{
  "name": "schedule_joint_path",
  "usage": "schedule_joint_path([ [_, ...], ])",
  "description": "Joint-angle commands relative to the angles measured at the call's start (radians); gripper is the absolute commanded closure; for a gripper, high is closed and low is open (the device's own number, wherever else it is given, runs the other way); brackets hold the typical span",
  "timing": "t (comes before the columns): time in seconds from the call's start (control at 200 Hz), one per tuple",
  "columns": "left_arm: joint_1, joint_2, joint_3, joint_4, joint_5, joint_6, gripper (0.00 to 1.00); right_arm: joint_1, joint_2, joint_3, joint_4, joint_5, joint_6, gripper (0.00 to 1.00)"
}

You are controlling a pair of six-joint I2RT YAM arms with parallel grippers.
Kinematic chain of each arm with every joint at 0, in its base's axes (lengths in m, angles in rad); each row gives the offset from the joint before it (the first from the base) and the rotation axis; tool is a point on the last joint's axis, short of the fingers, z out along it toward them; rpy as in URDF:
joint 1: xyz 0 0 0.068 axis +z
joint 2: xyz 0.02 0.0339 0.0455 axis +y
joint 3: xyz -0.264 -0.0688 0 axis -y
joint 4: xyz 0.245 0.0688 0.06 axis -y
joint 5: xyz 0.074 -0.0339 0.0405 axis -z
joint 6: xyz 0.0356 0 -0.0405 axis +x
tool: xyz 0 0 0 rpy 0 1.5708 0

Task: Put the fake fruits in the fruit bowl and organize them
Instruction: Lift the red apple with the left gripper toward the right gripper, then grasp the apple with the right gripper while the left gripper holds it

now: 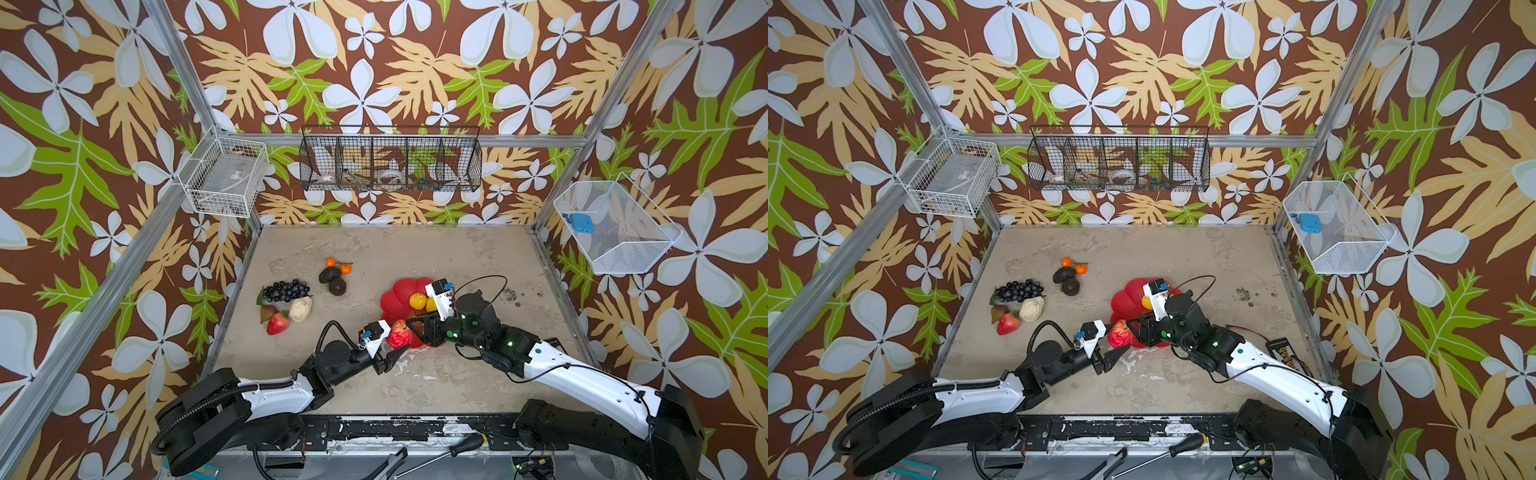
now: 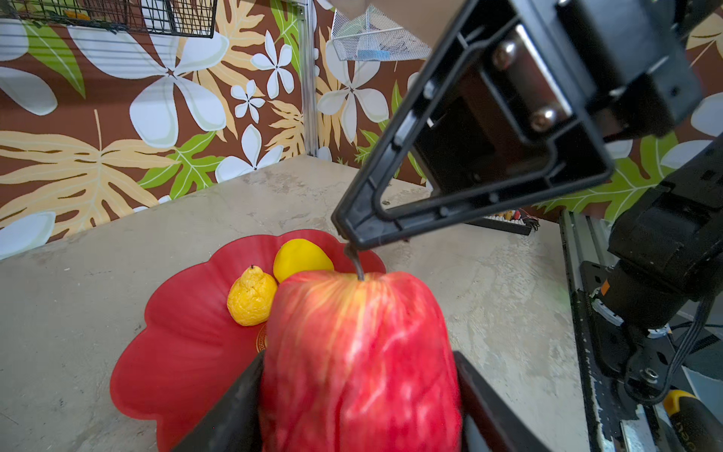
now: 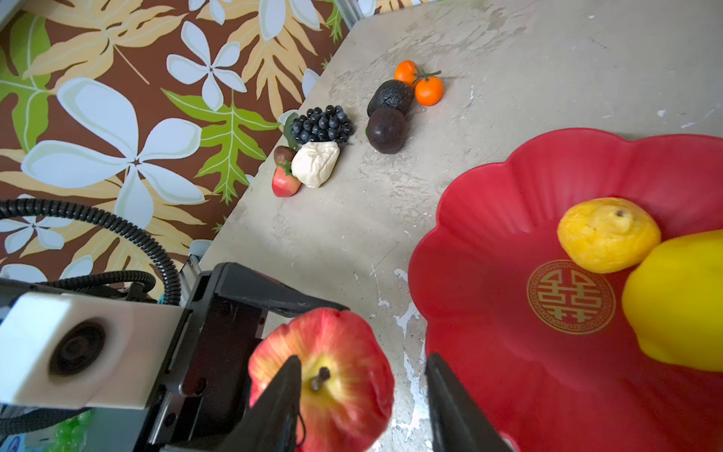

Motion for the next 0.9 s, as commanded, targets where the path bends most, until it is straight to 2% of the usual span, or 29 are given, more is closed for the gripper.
schedule_joint_path([
  [0.0,-0.004,0.007,0.008,0.043,0.009,0.024,0.4,0.005,0.01,0.011,-0.018,0.027,-0.017,0.55],
  [0.235,-0.009,0.024,0.014,0.041,0.0,0.029,0.4,0.008,0.021,0.022,-0.029,0.007,-0.029,0.7],
  [0.891,-0.01,0.054,0.025,0.038,-0.034,0.035,0.39,0.016,0.047,0.029,-0.025,-0.039,-0.034,0.81],
])
